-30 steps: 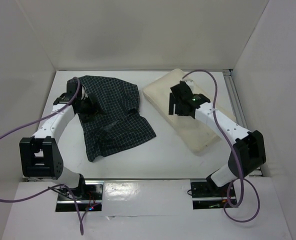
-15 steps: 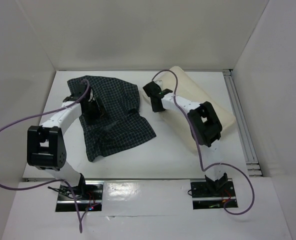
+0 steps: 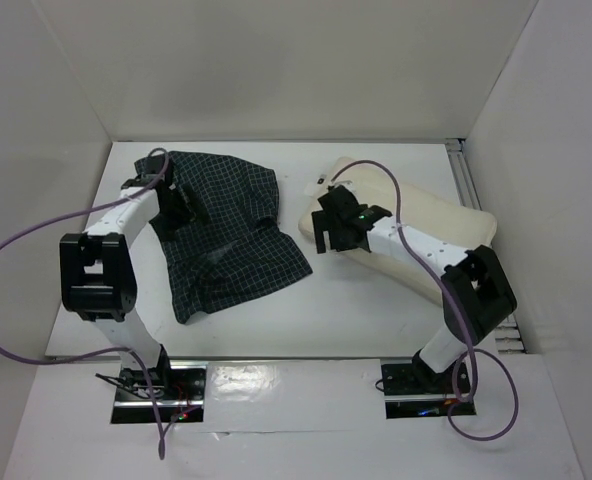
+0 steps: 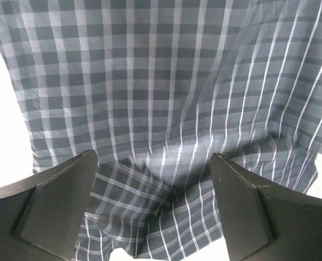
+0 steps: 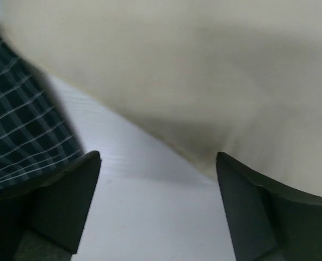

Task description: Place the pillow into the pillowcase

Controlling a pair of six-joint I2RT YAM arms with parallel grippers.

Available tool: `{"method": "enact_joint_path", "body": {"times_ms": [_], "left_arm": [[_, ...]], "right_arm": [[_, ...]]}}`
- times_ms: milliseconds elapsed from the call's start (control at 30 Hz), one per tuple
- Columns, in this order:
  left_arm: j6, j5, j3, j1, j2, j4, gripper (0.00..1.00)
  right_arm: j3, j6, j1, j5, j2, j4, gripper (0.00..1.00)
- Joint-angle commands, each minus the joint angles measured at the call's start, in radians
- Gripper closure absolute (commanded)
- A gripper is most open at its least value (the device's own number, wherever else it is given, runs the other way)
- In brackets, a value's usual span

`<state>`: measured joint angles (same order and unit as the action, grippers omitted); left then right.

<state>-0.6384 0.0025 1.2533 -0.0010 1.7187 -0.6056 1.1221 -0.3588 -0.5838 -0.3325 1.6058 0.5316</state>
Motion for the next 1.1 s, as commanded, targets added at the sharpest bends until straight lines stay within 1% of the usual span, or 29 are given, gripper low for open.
{"method": "enact_joint_path", "body": {"times_ms": [0,100,167,267,367,467,500,533,567,600,633,667,700,733,767,800,833,867,933,1067], "left_arm": [[-0.018,-0.062,0.104,0.079,0.045,-0.052,0.01],[-0.032,-0.076,0.117,0.136,0.094,-0.039,0.01],[-0.032,-0.067,0.165,0.160,0.133,-0.039,0.01],[-0.032,-0.081,0.202,0.170,0.199,-0.048,0.01],[-0.020,-0.066,0.227,0.180,0.260,-0.048,0.02],[-0.020,-0.065,0.216,0.180,0.283,-0.036,0.08],[-0.032,-0.065,0.216,0.180,0.294,-0.027,0.12],[-0.041,-0.065,0.201,0.180,0.294,-0.026,0.23],[-0.041,-0.065,0.201,0.180,0.294,-0.026,0.30],[-0.041,-0.065,0.192,0.190,0.306,-0.026,0.42],[-0.041,-0.065,0.192,0.190,0.318,-0.036,0.58],[-0.041,-0.079,0.213,0.190,0.327,-0.048,0.95],[-0.041,-0.090,0.213,0.190,0.328,-0.060,1.00],[-0.041,-0.113,0.230,0.190,0.341,-0.075,1.00],[-0.050,-0.130,0.230,0.199,0.341,-0.100,1.00],[-0.066,-0.145,0.230,0.199,0.341,-0.100,1.00],[-0.066,-0.162,0.230,0.199,0.323,-0.100,1.00],[-0.102,-0.205,0.221,0.199,0.287,-0.114,1.00],[-0.127,-0.234,0.175,0.219,0.242,-0.114,1.00],[-0.172,-0.257,0.066,0.246,0.116,-0.114,1.00]], "right_arm": [[0.065,0.017,-0.089,0.099,-0.043,-0.039,0.02],[0.122,0.008,-0.184,0.131,0.014,-0.091,0.00],[0.162,0.007,-0.233,0.206,0.084,-0.120,0.00],[0.229,0.018,-0.287,0.268,0.161,-0.154,0.00],[0.301,0.049,-0.341,0.314,0.290,-0.177,0.00],[0.349,0.049,-0.350,0.360,0.362,-0.177,0.00],[0.373,0.049,-0.359,0.371,0.400,-0.177,0.00],[0.386,0.049,-0.360,0.381,0.419,-0.177,0.00],[0.395,0.049,-0.360,0.395,0.436,-0.177,0.01],[0.409,0.049,-0.360,0.418,0.463,-0.177,0.06],[0.409,0.049,-0.360,0.418,0.476,-0.177,0.19],[0.421,0.049,-0.360,0.418,0.485,-0.177,0.30],[0.421,0.040,-0.360,0.405,0.485,-0.168,0.42],[0.421,0.040,-0.360,0.389,0.496,-0.168,0.56],[0.421,0.040,-0.349,0.369,0.496,-0.147,0.86],[0.407,0.031,-0.349,0.336,0.487,-0.147,0.96],[0.397,0.031,-0.317,0.320,0.461,-0.147,1.00],[0.383,0.031,-0.303,0.320,0.442,-0.147,1.00],[0.358,0.031,-0.253,0.291,0.387,-0.156,1.00],[0.357,0.070,-0.171,0.266,0.339,-0.147,1.00]]}}
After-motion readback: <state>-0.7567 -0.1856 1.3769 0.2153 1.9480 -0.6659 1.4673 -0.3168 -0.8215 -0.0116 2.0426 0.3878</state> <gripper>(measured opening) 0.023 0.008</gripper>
